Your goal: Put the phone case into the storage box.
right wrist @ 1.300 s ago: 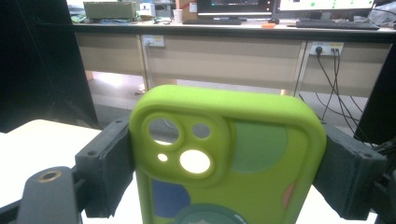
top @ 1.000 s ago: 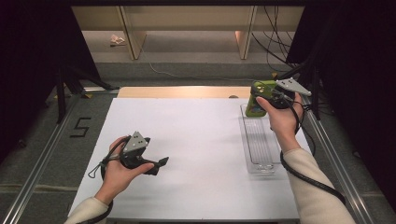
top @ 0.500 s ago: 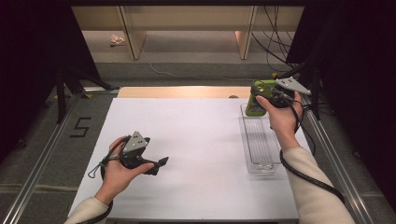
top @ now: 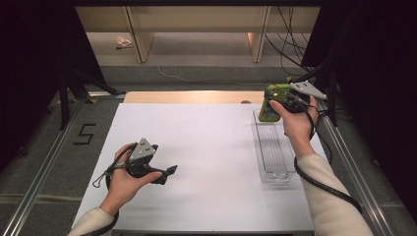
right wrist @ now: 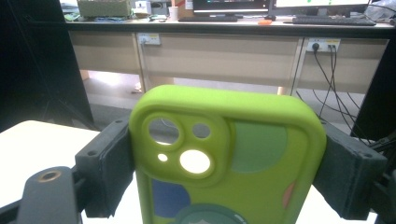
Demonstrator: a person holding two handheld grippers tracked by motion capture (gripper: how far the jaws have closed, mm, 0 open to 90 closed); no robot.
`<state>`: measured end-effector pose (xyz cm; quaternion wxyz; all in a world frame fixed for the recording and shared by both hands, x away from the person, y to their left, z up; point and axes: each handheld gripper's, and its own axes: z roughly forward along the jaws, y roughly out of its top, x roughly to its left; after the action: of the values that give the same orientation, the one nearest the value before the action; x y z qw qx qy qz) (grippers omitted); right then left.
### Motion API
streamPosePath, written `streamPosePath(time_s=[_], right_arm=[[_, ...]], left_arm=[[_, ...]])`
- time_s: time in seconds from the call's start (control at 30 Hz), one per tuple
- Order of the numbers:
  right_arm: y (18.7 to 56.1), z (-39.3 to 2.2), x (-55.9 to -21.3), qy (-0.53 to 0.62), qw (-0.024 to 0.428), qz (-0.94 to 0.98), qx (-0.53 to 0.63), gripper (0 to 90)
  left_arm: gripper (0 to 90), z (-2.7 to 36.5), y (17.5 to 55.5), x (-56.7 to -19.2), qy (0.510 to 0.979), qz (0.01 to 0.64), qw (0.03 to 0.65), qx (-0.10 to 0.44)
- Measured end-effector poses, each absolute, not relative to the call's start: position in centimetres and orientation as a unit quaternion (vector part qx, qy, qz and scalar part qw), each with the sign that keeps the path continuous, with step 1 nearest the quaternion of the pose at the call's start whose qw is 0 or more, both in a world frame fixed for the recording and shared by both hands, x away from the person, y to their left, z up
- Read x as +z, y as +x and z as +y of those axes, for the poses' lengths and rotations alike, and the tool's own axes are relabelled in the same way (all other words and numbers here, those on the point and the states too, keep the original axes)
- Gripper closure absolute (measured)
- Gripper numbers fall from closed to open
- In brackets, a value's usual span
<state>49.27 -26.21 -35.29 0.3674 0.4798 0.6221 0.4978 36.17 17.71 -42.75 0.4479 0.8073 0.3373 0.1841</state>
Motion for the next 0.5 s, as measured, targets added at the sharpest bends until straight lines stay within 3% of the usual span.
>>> streamPosePath(time_s=[0.5], right_arm=[[49.71,-26.19,-35.52,0.480,0.369,0.624,0.494,17.2]], left_arm=[[2.3,17.71,36.17,-42.77,0.808,0.337,0.447,0.184]])
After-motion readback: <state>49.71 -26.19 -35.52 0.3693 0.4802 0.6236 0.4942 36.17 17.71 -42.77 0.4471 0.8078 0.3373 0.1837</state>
